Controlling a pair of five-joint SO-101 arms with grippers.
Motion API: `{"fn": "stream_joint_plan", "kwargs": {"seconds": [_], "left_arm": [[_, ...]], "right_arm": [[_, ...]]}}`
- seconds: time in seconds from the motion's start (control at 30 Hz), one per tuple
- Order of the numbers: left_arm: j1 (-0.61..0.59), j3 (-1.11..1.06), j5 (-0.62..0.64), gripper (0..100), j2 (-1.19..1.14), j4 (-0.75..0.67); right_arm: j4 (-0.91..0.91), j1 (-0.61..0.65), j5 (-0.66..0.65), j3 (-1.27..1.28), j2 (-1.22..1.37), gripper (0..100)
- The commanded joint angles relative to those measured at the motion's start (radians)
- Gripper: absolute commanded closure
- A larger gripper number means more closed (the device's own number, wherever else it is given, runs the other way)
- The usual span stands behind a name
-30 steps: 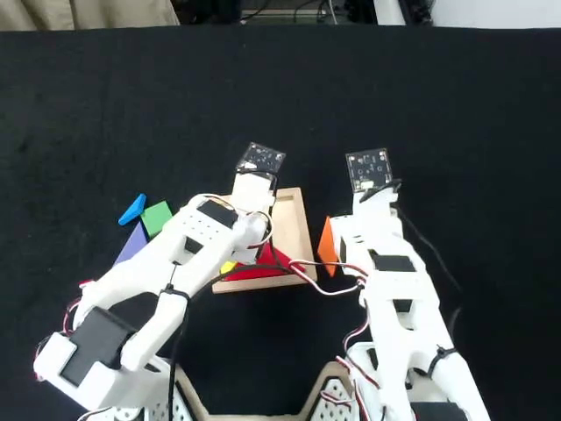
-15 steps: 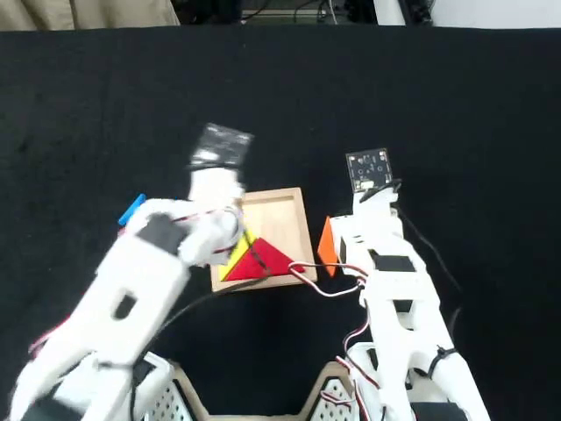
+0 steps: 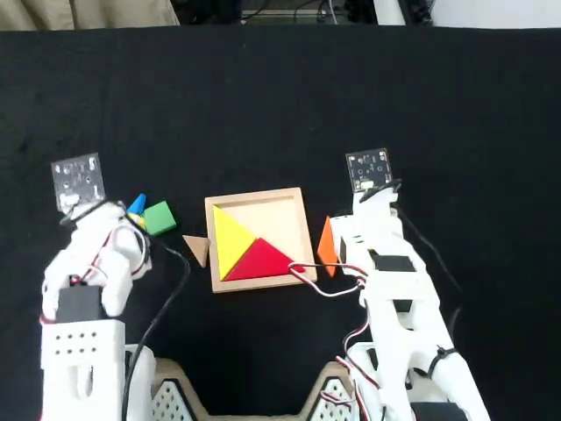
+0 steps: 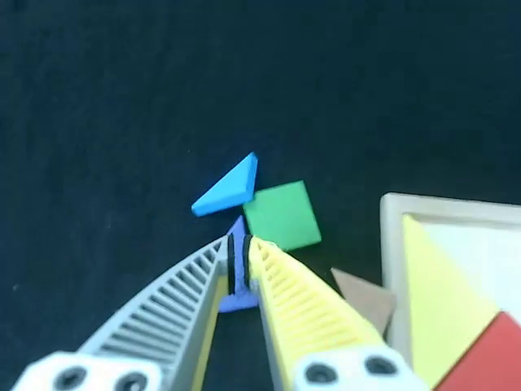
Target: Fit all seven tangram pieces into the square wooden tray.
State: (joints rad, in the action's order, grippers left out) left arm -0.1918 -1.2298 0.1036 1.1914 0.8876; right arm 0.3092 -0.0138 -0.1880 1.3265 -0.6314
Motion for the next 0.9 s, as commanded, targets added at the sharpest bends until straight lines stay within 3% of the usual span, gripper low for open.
{"fn": "stream_joint_plan", "kwargs": {"seconds": [0.0, 0.23, 0.33, 0.5, 0.67, 0.87], "left_arm": [[-0.016, -0.120, 0.000, 94, 0.064, -0.109], [-0.027, -0.321, -0.006, 94, 0.081, -0.411], [-0.024, -0.357, -0.006, 94, 0.081, -0.474], [-0.051, -0.355, -0.074, 94, 0.081, -0.468], [-0.053, -0.283, -0.083, 94, 0.081, -0.313], [-0.012, -0.283, -0.087, 94, 0.074, -0.307]], "right_arm": [[-0.015, -0.026, 0.000, -0.028, -0.024, 98.3], [-0.014, -0.020, 0.000, -0.027, -0.024, 98.3], [-0.012, -0.020, 0.000, -0.027, -0.024, 98.3], [-0.011, -0.021, 0.000, -0.025, -0.024, 98.3], [-0.009, -0.021, 0.000, -0.025, -0.024, 98.3], [-0.008, -0.021, 0.000, -0.025, -0.024, 98.3]]}}
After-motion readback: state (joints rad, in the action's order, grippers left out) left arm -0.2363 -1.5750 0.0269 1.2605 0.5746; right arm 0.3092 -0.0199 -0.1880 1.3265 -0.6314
